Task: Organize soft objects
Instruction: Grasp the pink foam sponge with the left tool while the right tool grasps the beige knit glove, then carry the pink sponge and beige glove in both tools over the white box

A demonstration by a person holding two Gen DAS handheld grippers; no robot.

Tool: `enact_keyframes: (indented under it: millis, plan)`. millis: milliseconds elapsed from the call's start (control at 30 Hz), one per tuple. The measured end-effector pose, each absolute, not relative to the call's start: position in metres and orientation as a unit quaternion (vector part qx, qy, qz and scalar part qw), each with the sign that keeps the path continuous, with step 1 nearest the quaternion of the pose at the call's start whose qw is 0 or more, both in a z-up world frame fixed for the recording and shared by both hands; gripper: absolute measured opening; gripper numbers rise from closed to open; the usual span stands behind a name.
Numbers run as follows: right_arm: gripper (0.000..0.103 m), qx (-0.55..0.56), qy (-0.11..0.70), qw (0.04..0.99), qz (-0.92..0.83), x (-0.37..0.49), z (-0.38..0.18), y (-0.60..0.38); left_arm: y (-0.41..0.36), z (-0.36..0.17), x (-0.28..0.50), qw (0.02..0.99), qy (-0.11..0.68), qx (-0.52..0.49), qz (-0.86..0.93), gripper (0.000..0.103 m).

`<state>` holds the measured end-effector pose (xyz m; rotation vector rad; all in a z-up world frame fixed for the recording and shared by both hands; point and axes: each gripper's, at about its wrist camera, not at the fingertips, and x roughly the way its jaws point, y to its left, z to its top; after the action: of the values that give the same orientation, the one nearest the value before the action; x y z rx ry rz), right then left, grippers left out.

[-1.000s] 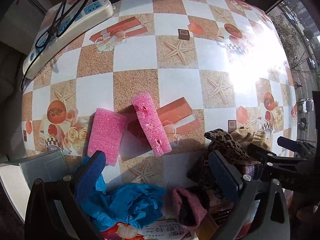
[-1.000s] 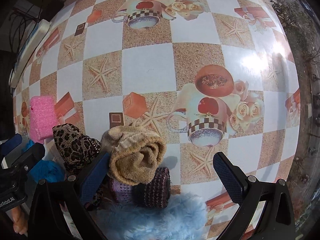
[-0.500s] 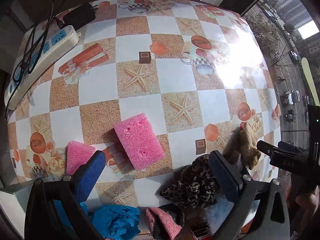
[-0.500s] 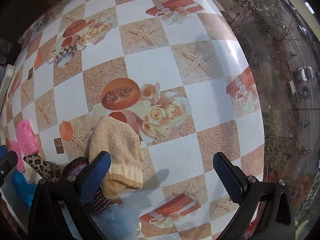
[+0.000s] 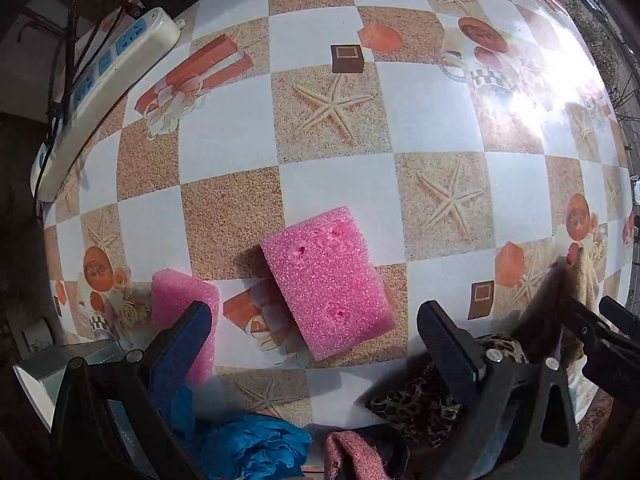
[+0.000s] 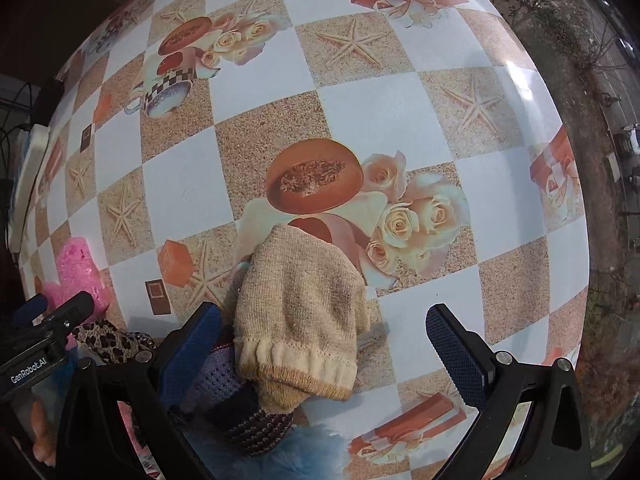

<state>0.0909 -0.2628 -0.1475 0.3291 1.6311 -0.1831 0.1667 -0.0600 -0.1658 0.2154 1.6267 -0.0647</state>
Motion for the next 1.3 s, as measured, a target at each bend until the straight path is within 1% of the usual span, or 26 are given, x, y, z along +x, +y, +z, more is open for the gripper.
enact_keyframes:
  millis: [100,167,300,400,433,467,500,533,567,600,633,667,767,900,1000,1033,1133,1200,1300]
  plan:
    - [0.103,0.134,0.737,0.657,-0.087,0.096,-0.172,-0.257,-0.067,-0.179,0.168,0.673,0.732,0.105,-0.020,0.103]
    - [0.103,0.144,0.746,0.643,-0.092,0.093,-0.181,-0.250,-0.070,-0.188,0.170,0.666,0.738,0.106,-0.008,0.103]
    - [0.103,0.144,0.743,0.646,-0.099,0.091,-0.187,-0.251,-0.068,-0.194,0.171,0.661,0.744,0.095,-0.002,0.103]
    - [0.103,0.141,0.759,0.629,-0.087,0.104,-0.189,-0.257,-0.064,-0.197,0.177,0.652,0.753,0.089,0.002,0.103]
    - [0.103,0.143,0.763,0.625,-0.083,0.119,-0.192,-0.263,-0.063,-0.197,0.177,0.649,0.756,0.086,0.003,0.100]
    - [0.100,0.149,0.763,0.624,-0.081,0.121,-0.193,-0.266,-0.063,-0.196,0.177,0.647,0.758,0.081,-0.004,0.097]
    - [0.091,0.150,0.760,0.627,-0.083,0.121,-0.192,-0.267,-0.064,-0.195,0.177,0.646,0.759,0.075,-0.015,0.087]
    - [0.085,0.146,0.757,0.632,-0.085,0.121,-0.188,-0.268,-0.060,-0.189,0.182,0.646,0.760,0.070,-0.024,0.072]
    - [0.071,0.140,0.751,0.639,-0.085,0.116,-0.188,-0.274,-0.060,-0.185,0.183,0.646,0.759,0.069,-0.032,0.063]
    - [0.060,0.137,0.746,0.647,-0.080,0.116,-0.184,-0.275,-0.061,-0.183,0.183,0.646,0.759,0.069,-0.037,0.055]
    - [0.035,0.139,0.739,0.655,-0.072,0.115,-0.181,-0.277,-0.060,-0.181,0.183,0.649,0.757,0.069,-0.038,0.055]
    - [0.029,0.152,0.735,0.658,-0.061,0.114,-0.178,-0.280,-0.058,-0.176,0.182,0.655,0.752,0.067,-0.038,0.055]
    - [0.029,0.183,0.713,0.674,-0.061,0.109,-0.166,-0.296,-0.052,-0.154,0.176,0.681,0.728,0.068,-0.037,0.055]
    - [0.029,0.192,0.686,0.699,-0.054,0.100,-0.143,-0.310,-0.067,-0.110,0.165,0.727,0.676,0.110,-0.055,0.055]
    - [0.029,0.194,0.674,0.711,-0.049,0.088,-0.130,-0.319,-0.091,-0.075,0.145,0.751,0.641,0.136,-0.088,0.055]
    - [0.029,0.193,0.672,0.713,-0.048,0.078,-0.109,-0.317,-0.099,-0.063,0.135,0.758,0.629,0.141,-0.101,0.055]
    - [0.029,0.194,0.662,0.723,-0.047,0.056,-0.093,-0.320,-0.130,-0.038,0.118,0.768,0.605,0.154,-0.144,0.055]
    - [0.029,0.198,0.657,0.726,-0.046,0.042,-0.081,-0.323,-0.154,-0.027,0.100,0.769,0.593,0.169,-0.170,0.055]
    - [0.029,0.207,0.652,0.728,-0.049,0.025,-0.078,-0.327,-0.185,-0.012,0.070,0.766,0.580,0.185,-0.207,0.055]
